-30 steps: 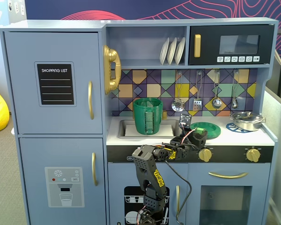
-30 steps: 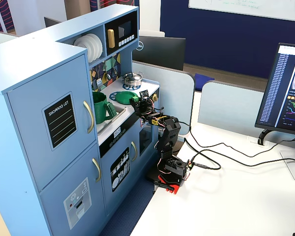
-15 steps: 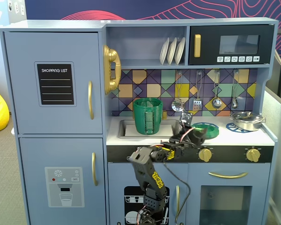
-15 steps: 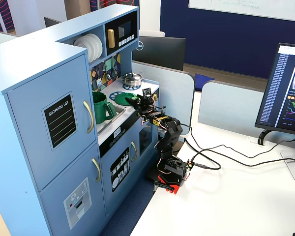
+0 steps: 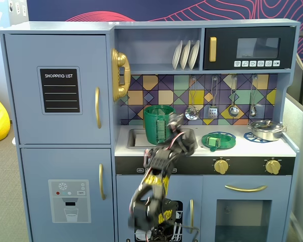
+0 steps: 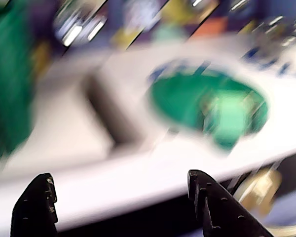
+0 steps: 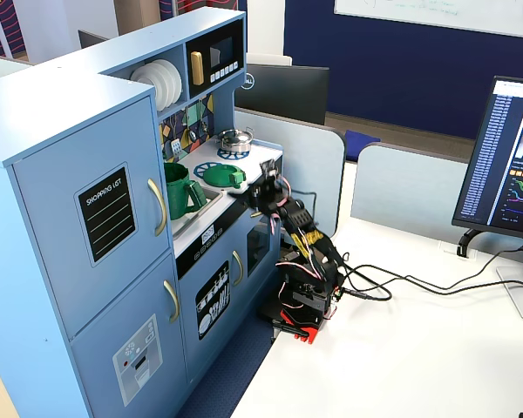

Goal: Take off the lid from the green recipient and place it on the counter

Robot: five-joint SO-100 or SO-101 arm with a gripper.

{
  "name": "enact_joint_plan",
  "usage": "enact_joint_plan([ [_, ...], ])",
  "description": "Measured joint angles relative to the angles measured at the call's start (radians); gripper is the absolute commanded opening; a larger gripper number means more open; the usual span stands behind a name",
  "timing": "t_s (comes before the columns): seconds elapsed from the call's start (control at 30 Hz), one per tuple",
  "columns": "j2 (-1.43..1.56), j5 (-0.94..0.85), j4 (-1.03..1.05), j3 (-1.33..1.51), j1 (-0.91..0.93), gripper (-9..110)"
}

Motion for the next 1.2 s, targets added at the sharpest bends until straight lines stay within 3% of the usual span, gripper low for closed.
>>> enact_joint_plan([
  [0.4,0.158,-0.064,0.126,0.357,-0.302,24],
  [0.63,0.161,-0.049,0.14,0.566,-0.322,19],
  [1.03,0.187,0.166,0.698,0.586,-0.37,7],
  [1.2,0.189,0.181,0.707,0.586,-0.371,6],
])
